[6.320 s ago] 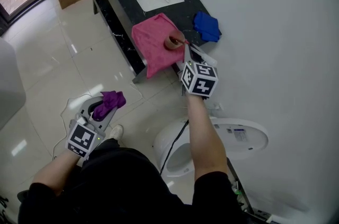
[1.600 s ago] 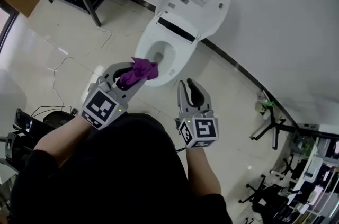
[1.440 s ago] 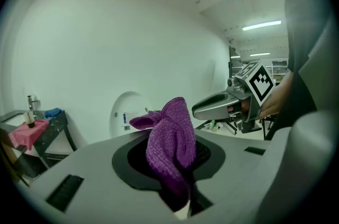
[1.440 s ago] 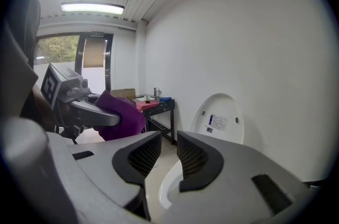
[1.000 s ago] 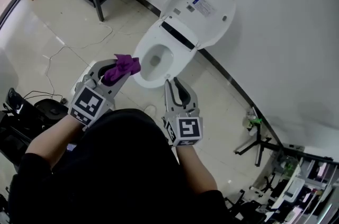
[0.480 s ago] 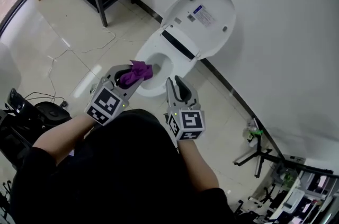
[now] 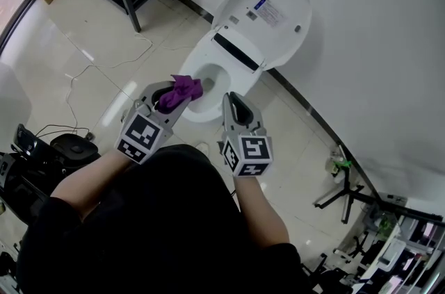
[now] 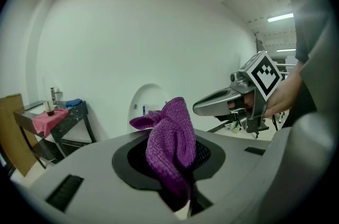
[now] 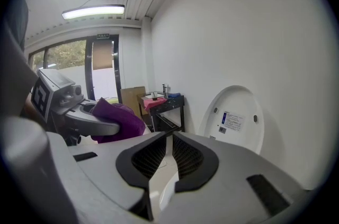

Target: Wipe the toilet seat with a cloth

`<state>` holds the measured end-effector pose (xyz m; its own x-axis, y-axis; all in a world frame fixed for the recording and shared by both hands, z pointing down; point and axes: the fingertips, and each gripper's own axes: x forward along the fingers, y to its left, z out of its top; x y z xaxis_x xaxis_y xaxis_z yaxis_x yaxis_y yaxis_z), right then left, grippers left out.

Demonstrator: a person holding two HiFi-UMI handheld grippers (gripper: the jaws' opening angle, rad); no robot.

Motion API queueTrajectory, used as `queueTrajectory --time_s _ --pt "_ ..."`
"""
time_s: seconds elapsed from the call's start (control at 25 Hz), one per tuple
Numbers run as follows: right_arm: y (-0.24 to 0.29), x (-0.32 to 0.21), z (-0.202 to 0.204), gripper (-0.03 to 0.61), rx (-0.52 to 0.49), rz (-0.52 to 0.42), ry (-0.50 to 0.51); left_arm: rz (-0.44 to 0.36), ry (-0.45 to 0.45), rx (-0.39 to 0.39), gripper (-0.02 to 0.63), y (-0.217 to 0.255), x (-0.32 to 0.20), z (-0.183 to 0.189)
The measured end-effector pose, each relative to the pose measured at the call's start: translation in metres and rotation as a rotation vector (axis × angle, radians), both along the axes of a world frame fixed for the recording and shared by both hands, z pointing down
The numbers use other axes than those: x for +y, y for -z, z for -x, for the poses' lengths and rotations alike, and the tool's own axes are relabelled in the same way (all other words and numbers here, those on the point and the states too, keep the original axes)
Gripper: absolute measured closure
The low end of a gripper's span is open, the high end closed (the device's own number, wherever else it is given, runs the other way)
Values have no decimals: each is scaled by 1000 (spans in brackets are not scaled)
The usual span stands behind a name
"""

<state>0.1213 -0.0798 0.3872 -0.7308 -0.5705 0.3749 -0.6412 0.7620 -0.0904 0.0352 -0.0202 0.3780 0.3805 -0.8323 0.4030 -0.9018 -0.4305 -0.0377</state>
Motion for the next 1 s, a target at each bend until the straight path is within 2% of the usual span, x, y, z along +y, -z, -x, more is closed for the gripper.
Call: queueTrajectory --time_s 0.48,0.76,0.88,1.0 --pt "-3 -11 -10 535 -5 12 19 0 27 -36 514 0 -8 6" --pt "-22 -33 -19 535 12 64 14 8 46 -33 514 -3 -32 2" --pt "-25 -48 -5 535 16 67 -12 20 16 -6 514 -8 -41 6" --pt "-22 -60 12 535 17 66 -52 40 -67 -14 514 -13 -49 14"
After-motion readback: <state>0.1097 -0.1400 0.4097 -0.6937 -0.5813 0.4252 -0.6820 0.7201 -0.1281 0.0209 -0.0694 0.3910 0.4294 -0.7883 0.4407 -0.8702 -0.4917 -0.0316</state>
